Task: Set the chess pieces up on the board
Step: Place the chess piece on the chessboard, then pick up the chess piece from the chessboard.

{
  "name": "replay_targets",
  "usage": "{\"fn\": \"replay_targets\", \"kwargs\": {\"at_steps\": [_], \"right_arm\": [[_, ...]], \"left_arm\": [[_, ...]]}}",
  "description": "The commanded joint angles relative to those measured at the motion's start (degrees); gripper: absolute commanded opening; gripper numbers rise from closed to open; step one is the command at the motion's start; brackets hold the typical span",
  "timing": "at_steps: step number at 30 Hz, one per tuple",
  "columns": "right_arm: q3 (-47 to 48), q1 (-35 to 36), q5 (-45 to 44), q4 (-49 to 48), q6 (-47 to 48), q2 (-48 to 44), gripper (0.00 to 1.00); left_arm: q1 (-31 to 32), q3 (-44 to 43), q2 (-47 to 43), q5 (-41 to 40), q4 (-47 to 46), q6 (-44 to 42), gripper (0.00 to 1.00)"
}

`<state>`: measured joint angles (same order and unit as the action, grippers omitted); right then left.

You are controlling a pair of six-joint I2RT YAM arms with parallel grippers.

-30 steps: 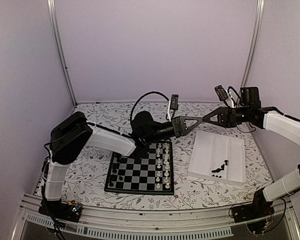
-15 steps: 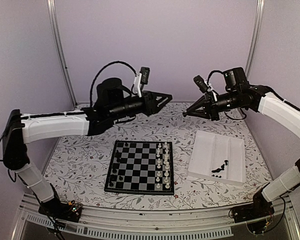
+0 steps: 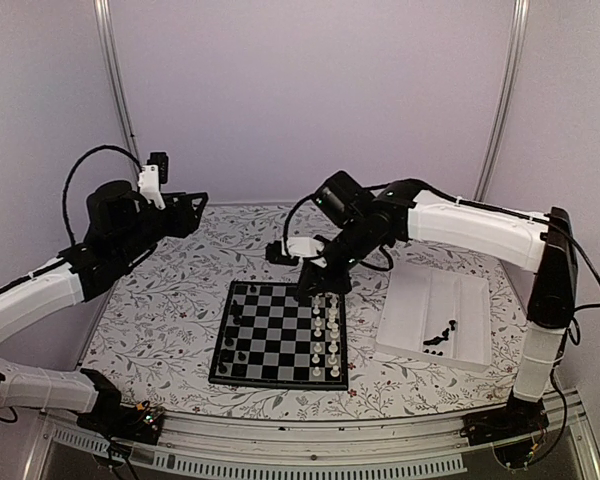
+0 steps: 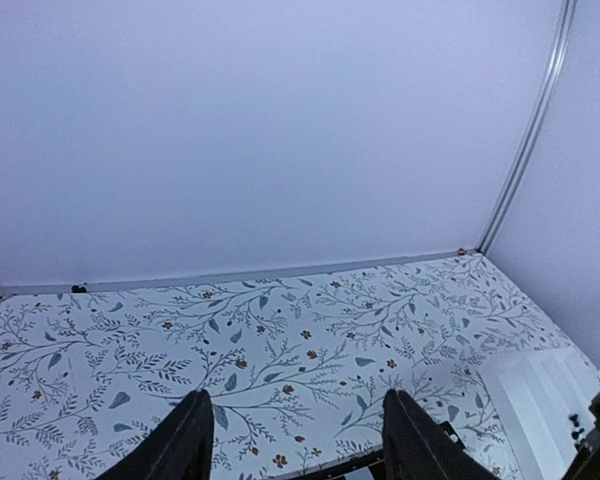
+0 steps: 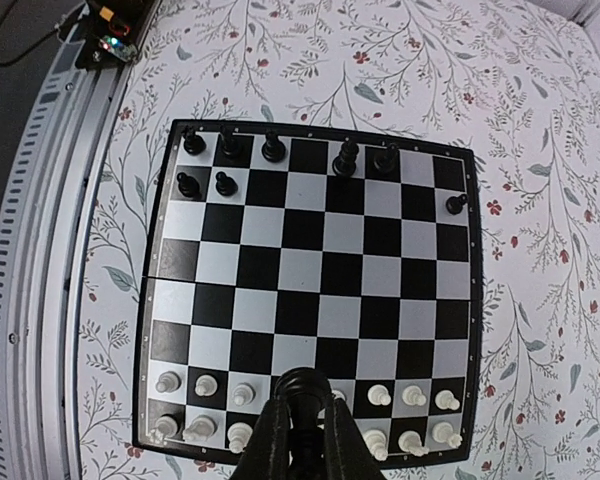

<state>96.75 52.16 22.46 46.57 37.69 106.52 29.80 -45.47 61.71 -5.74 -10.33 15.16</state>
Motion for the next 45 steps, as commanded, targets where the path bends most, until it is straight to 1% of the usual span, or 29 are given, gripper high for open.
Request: {"fn": "replay_targets", "kwargs": {"at_steps": [1, 3, 6, 13, 18, 21, 22, 24, 26, 28, 29, 30, 32, 35, 37, 39, 42, 44, 45], "right_arm": [[7.0, 4.7, -10.0, 6.0, 3.0, 8.3, 0.01], [10.0, 5.9, -12.4, 7.5, 3.2, 12.0, 0.01], [12.4, 7.2, -14.6, 7.7, 2.7, 16.7, 0.01], [16.3, 8.6, -16.2, 7.8, 1.5, 22.9, 0.01], [17.2, 8.8, -16.7, 8.1, 1.2, 25.5, 0.04], [17.1, 8.9, -16.3, 8.0, 0.7, 26.0, 0.13], [17.1, 8.8, -16.1, 8.0, 0.6, 25.9, 0.18], [17.1, 8.7, -15.9, 8.0, 0.5, 25.2, 0.3], [17.1, 8.6, -14.7, 8.0, 0.4, 23.6, 0.4], [16.6, 7.8, -12.8, 8.3, 0.2, 21.3, 0.45], [15.9, 7.2, -11.3, 8.6, 0.2, 19.1, 0.47], [14.7, 6.4, -9.9, 8.5, 0.2, 17.5, 0.48], [10.4, 4.4, -8.1, 7.4, -0.1, 12.9, 0.5], [0.1, -0.5, -4.9, 3.6, 0.7, 3.4, 0.51], [-9.1, -5.8, -0.7, -1.3, 1.8, -4.0, 0.51], [-18.6, -12.9, 5.8, -6.1, 1.6, -12.6, 0.51], [-30.1, -22.7, 12.1, -13.8, -0.1, -21.1, 0.51], [-37.0, -27.4, 13.9, -18.7, -1.0, -28.1, 0.53], [-40.0, -29.1, 14.4, -21.3, -1.4, -30.2, 0.54]], "left_arm": [[-3.2, -2.1, -2.5, -2.7, 1.1, -3.7, 0.6], [-4.0, -3.0, -2.8, -2.1, 2.7, -3.6, 0.6], [-4.5, -2.9, -3.3, 0.2, 2.7, -3.2, 0.6], [-5.0, -4.1, -2.6, 4.1, 3.9, -2.6, 0.6], [-5.1, -4.7, -1.4, 5.3, 4.5, -2.3, 0.6], [-5.2, -5.5, 0.0, 7.1, 5.4, -2.4, 0.6], [-5.2, -5.8, 0.8, 7.4, 5.8, -2.4, 0.6], [-5.3, -6.5, 2.0, 7.9, 6.6, -2.7, 0.6], [-5.4, -7.2, 3.7, 8.9, 7.7, -3.5, 0.6], [-5.2, -9.2, 5.7, 10.0, 9.9, -4.8, 0.6], [-5.0, -10.3, 6.5, 10.2, 12.6, -5.1, 0.6], [-4.6, -11.4, 7.1, 10.9, 14.4, -5.3, 0.6], [-4.0, -13.4, 7.8, 14.6, 18.9, -5.5, 0.59], [-2.0, -13.1, 8.0, 20.2, 24.6, -6.8, 0.56], [1.4, -13.0, 9.1, 19.7, 29.5, -8.2, 0.56], [6.5, -13.0, 11.0, 16.6, 33.0, -9.4, 0.56], [12.7, -12.4, 14.1, 14.1, 34.2, -10.9, 0.57], [14.9, -12.8, 16.8, 14.1, 34.2, -11.7, 0.58], [15.7, -13.5, 18.5, 14.2, 34.3, -12.0, 0.58]]}}
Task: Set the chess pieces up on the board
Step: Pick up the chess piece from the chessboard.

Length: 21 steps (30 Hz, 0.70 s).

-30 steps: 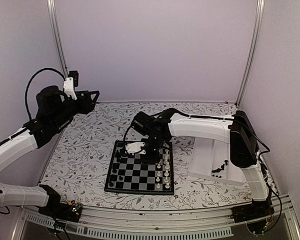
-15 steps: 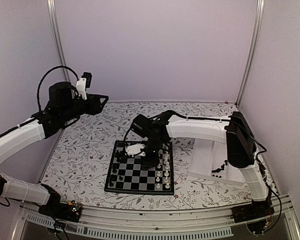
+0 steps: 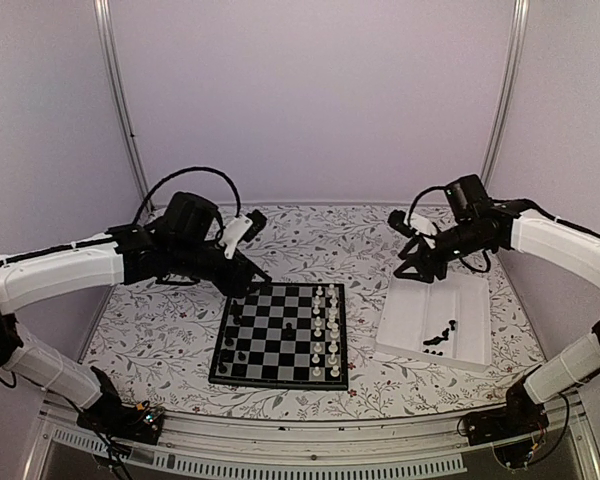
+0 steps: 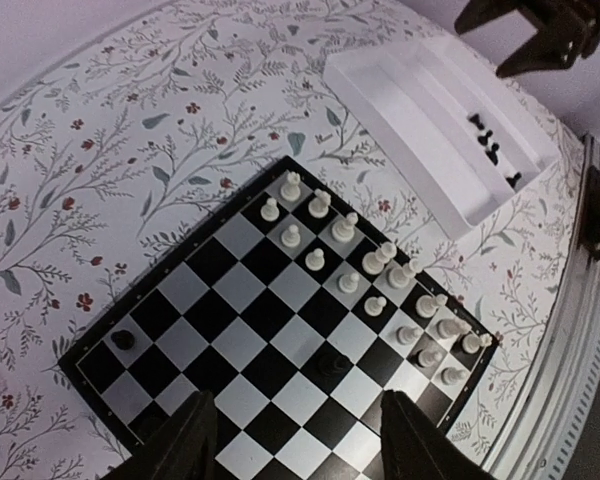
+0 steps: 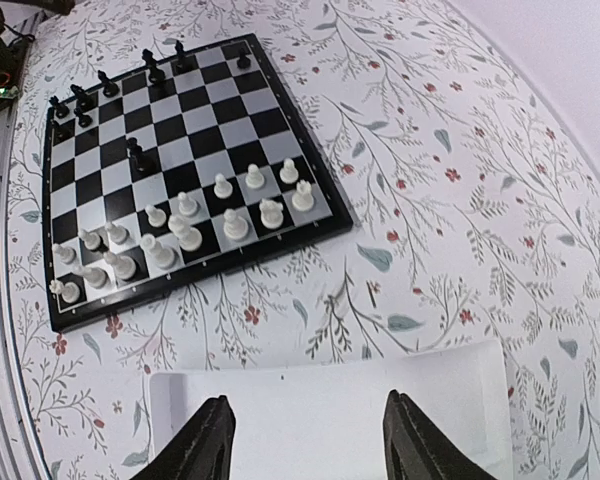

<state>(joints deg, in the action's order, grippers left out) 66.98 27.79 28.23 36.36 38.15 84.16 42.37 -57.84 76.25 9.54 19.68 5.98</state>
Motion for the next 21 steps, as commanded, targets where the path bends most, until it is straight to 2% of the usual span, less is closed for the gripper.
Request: {"fn": "replay_targets", "kwargs": {"at_steps": [1, 3, 5, 16, 21], "right_arm": [[-13.5, -6.1, 9.3, -13.7, -2.7, -11.1, 0.55], [-20.4, -8.8, 11.0, -18.3, -4.1, -15.2, 0.6], [-22.5, -10.3, 10.7, -19.9, -3.9, -18.4, 0.62], [-21.8, -11.9, 11.8, -19.1, -3.6, -17.5, 0.63], [-21.8, -11.9, 11.3, -18.9, -3.0, -17.2, 0.64]], "left_arm": [[3.7, -2.0, 5.7, -0.8, 4.9, -2.9, 0.59], [5.2, -4.3, 9.3, -1.0, 6.5, -3.2, 0.59], [6.5, -6.4, 12.9, -1.4, 8.8, -3.9, 0.59], [9.0, -9.5, 21.3, 0.4, 9.6, -3.6, 0.59], [9.3, -11.4, 24.4, 0.9, 9.1, -3.8, 0.54]]}}
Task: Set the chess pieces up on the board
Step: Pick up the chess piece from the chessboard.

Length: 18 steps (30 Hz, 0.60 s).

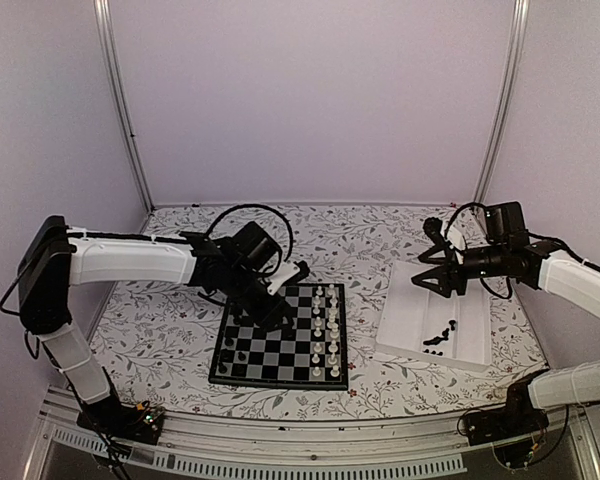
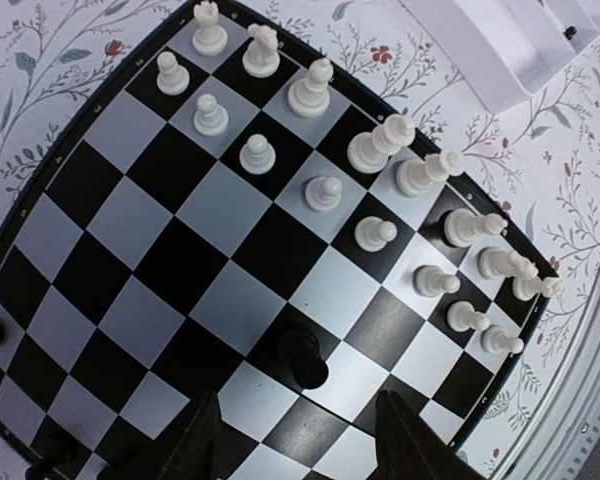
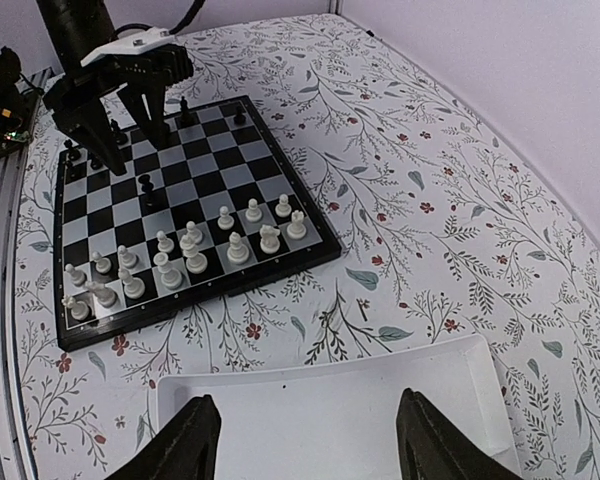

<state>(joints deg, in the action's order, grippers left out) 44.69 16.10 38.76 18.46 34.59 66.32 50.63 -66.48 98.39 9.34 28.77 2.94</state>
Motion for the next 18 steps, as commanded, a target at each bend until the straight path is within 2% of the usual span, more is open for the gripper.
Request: {"fn": "replay_targets", "kwargs": {"at_steps": [1, 7, 15, 18], "right_arm": [[0.5, -0.2, 0.8, -1.0, 0.6, 0.8, 0.64], [0.8, -0.2, 0.8, -0.5, 1.0, 1.7, 0.64], [1.2, -0.2, 1.0, -0.1, 1.3, 2.9, 0.64], [1.3, -0.2, 1.0, -0.1, 1.4, 3.0, 0.64]], "left_arm": [[1.0, -3.2, 3.0, 0.8, 0.2, -0.8, 0.51], [1.2, -5.5, 6.5, 1.0, 1.2, -1.8, 0.4], [1.2, -5.5, 7.1, 1.8, 2.7, -1.8, 0.38], [1.2, -5.4, 7.3, 1.2, 3.0, -1.8, 0.3]]}}
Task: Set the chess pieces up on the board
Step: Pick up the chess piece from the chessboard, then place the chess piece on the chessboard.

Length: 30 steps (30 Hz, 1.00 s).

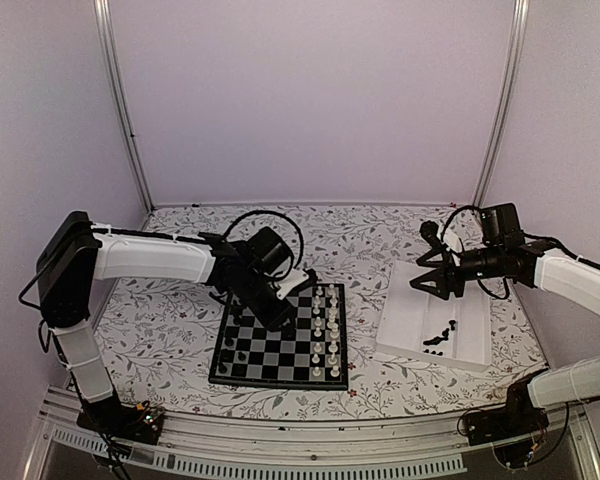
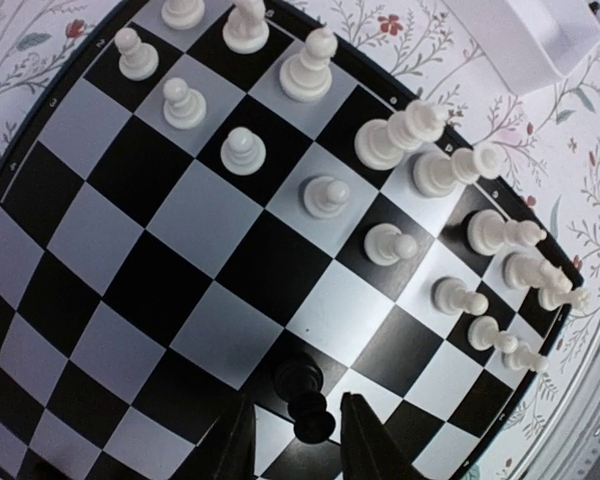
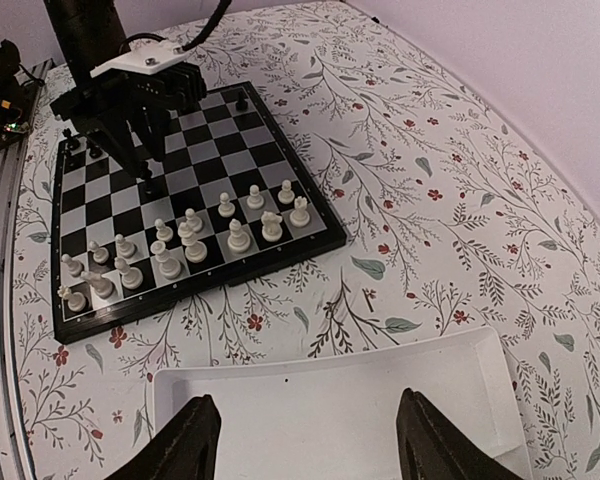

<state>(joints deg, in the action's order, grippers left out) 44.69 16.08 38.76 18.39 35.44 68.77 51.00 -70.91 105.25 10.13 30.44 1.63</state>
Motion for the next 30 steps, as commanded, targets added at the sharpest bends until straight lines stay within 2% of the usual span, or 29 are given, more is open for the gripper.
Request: {"fn": "replay_targets", "kwargs": {"at_steps": [1, 4, 9, 14, 20, 24, 30], "right_arm": [[1.2, -0.2, 1.0, 0.0, 0.5, 0.6, 0.64], [1.2, -0.2, 1.0, 0.2, 0.6, 0.7, 0.64], [1.2, -0.1, 1.0, 0.3, 0.7, 0.8, 0.64], [1.2, -0.2, 1.0, 0.4, 1.0, 0.7, 0.64], [1.4, -0.2, 0.8, 0.5, 1.0, 1.0, 0.64], [1.4, -0.1, 0.8, 0.5, 0.9, 0.9, 0.64], [1.4, -0.2, 0.8, 0.5, 0.9, 1.3, 0.64]], "left_arm": [[0.9, -1.0, 0.4, 0.3, 1.4, -0.5, 0.28], [0.9, -1.2, -0.2, 0.1, 1.6, -0.1, 0.18], [0.9, -0.8, -4.5, -0.9, 4.9, 1.8, 0.12], [-0.1, 4.9, -16.2, -8.5, 7.7, 4.7, 0.12], [-6.3, 11.7, -24.8, -8.8, 9.7, 8.4, 0.11], [-8.5, 14.9, -26.2, -6.4, 7.5, 10.0, 0.11], [-9.5, 17.2, -24.4, -7.3, 6.2, 11.1, 0.11]]}}
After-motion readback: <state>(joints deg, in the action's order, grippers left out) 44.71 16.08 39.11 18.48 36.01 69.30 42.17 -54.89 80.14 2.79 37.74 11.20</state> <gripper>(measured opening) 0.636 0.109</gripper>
